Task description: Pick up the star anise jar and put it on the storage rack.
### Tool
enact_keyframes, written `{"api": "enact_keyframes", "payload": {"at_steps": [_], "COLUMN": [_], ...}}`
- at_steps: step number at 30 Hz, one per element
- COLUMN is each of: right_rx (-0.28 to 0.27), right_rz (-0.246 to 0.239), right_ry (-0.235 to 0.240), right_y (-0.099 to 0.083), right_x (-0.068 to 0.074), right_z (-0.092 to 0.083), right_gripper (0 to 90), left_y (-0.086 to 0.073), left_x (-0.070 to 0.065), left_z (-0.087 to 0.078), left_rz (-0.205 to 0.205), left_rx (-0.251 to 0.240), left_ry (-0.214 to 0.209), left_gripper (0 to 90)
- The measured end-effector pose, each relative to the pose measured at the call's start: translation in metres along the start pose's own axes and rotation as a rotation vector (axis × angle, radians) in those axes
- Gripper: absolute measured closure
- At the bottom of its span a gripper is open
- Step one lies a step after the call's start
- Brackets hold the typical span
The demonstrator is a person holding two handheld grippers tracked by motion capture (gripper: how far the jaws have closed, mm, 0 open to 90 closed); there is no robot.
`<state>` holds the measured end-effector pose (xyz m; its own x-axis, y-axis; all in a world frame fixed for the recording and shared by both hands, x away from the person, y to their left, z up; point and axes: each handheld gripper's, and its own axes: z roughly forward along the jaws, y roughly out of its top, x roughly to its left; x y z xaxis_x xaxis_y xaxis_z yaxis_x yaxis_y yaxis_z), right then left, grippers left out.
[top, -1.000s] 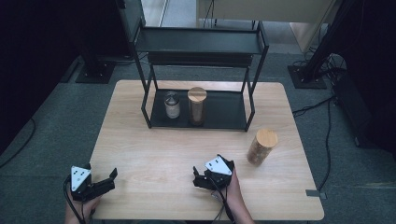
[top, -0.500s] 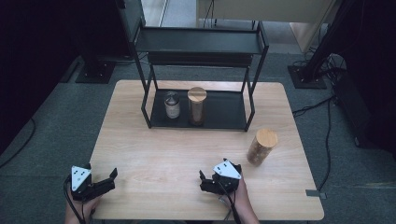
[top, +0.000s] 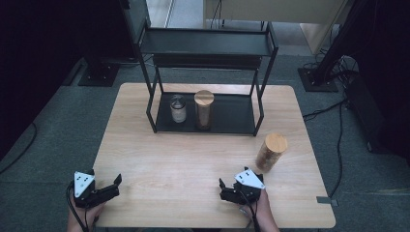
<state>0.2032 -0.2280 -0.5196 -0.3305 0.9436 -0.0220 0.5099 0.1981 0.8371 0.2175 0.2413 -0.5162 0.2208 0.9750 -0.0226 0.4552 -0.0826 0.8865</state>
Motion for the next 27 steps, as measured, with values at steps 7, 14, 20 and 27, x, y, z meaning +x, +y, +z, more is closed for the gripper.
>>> {"api": "enact_keyframes", "payload": {"at_steps": [7,14,20,27], "right_rx": [0.005,0.006,0.005,0.014], "right_rz": [0.007,0.019,0.027,0.029], "right_ry": [-0.031,-0.054,-0.077,-0.108], "right_y": [-0.006,-0.011,-0.016,-0.02], "right_x": [-0.016,-0.031,-0.043,-0.056], "right_z": [-0.008,-0.016,-0.022,-0.029], "right_gripper": [2.7,2.5,2.2,1.9], "left_y": [0.0,0.0,0.0,0.0], "left_x": [0.0,0.0,0.0,0.001], "left_z": [0.0,0.0,0.0,0.0], "left_rz": [-0.003,-0.005,-0.005,-0.008], "left_rx": [0.002,0.003,0.004,0.002], "left_ry": [0.001,0.001,0.001,0.001], "left_gripper": [0.2,0.2,0.2,0.2]}}
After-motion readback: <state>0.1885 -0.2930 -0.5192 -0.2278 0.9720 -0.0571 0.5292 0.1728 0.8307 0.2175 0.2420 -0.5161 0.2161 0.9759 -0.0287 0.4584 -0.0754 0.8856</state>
